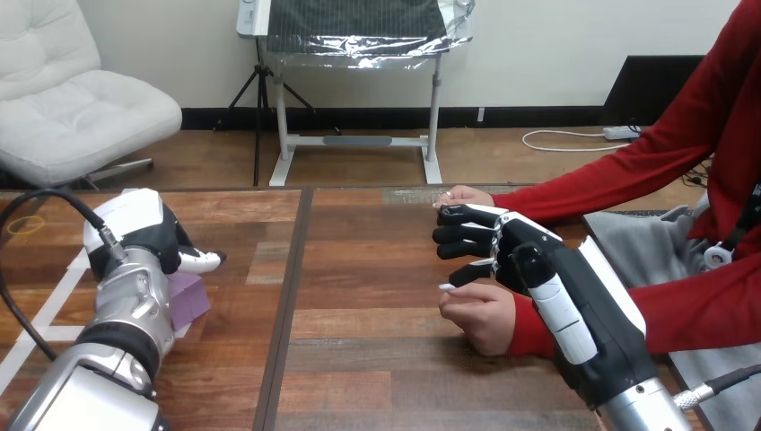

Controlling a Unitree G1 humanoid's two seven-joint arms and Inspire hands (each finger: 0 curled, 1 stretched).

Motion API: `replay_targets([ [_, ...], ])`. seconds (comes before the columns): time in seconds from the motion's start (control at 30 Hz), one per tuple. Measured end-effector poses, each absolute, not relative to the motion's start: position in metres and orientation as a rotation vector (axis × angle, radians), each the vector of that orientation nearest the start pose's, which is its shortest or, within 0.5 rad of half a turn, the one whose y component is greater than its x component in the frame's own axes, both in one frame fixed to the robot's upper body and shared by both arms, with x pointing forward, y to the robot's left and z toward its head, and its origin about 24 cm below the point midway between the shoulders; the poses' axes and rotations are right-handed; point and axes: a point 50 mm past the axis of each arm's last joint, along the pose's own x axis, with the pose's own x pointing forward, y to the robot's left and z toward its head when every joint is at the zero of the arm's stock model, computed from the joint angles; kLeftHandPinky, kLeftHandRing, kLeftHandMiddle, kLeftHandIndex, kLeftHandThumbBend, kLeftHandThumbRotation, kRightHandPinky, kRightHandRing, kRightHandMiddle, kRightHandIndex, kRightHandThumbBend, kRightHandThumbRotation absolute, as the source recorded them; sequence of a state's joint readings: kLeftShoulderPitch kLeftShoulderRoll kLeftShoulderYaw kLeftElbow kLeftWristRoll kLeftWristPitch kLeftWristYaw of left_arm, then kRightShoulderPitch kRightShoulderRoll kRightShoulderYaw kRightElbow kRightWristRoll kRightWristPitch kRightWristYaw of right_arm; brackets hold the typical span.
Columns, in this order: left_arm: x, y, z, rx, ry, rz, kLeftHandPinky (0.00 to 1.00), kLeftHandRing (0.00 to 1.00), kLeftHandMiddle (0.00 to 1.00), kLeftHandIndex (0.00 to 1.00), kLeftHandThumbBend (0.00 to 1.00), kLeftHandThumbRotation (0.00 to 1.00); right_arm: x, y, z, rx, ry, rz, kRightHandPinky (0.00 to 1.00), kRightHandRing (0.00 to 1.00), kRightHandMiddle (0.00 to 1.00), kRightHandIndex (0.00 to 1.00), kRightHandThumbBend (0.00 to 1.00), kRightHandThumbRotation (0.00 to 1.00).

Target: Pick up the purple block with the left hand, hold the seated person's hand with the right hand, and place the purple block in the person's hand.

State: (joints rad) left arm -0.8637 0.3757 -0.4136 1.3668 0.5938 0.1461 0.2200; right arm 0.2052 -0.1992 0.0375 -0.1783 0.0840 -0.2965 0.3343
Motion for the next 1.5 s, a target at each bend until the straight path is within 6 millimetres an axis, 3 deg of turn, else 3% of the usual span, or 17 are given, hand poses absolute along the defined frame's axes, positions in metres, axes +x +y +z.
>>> replay_targets([
  [0.87, 0.3581, 0.2455, 0.0272, 1.359, 0.597, 0.013, 0.84, 0.83, 0.83, 0.81, 0.80, 0.55, 0.2065, -0.1634, 0.0660, -0.149, -0.248, 0.361, 0.60, 0.72, 0.74, 0.75, 0.84, 1.00],
  [1.5, 0.3572, 0.2458, 0.0256, 1.388, 0.666, -0.047, 0.93, 0.90, 0.88, 0.87, 0.85, 0.55, 0.2065, -0.1635, 0.0660, -0.149, -0.248, 0.359, 0.60, 0.72, 0.74, 0.75, 0.83, 1.00],
])
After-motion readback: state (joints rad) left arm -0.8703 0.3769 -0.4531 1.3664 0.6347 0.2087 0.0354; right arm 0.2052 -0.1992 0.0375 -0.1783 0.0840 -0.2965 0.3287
